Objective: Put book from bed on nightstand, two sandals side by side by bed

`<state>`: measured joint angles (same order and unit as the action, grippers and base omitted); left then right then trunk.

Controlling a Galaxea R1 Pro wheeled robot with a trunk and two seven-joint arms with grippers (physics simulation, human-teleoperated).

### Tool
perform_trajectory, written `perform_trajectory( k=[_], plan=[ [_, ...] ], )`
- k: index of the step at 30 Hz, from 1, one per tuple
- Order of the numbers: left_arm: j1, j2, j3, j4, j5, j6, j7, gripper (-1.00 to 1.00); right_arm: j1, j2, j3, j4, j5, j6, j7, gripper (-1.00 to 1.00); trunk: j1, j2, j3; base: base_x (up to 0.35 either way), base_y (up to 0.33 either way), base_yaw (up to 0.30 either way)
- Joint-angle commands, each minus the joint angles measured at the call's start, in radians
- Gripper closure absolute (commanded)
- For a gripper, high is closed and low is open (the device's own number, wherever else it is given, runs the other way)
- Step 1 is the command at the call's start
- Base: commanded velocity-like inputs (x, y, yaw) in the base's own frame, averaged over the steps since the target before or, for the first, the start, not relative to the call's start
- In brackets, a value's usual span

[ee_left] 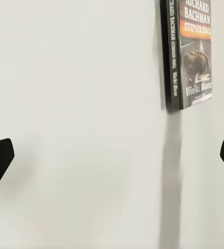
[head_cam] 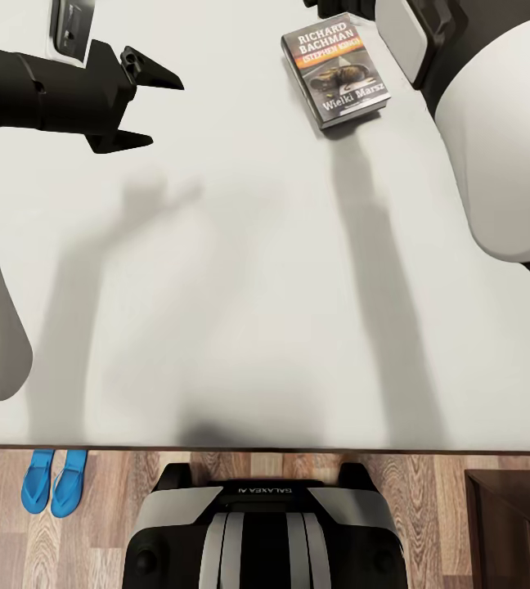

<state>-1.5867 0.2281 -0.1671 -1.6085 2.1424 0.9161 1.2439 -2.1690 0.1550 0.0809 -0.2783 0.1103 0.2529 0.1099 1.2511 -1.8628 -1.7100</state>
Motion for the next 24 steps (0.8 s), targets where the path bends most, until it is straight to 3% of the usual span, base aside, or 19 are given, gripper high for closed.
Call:
perform_trajectory(
  k=[1,8,24],
  plan=[
    [-0.001,0.000,0.000,0.000,0.008,0.004,0.010,-1.00,0.001,0.000,0.002,-0.015,0.011,0.006,-0.002,-1.00,0.000,0.000,0.000,0.006,0.002,0.000],
    [-0.001,0.000,0.000,0.000,0.007,0.005,0.011,-1.00,0.023,0.000,0.001,-0.081,0.013,0.013,-0.018,-1.00,0.000,0.000,0.000,0.083,0.001,0.000],
    [-0.001,0.000,0.000,0.000,0.007,0.004,0.010,-1.00,0.044,-0.003,-0.002,-0.090,0.014,0.005,-0.020,-1.00,0.000,0.000,0.000,0.045,0.000,0.000]
  ],
)
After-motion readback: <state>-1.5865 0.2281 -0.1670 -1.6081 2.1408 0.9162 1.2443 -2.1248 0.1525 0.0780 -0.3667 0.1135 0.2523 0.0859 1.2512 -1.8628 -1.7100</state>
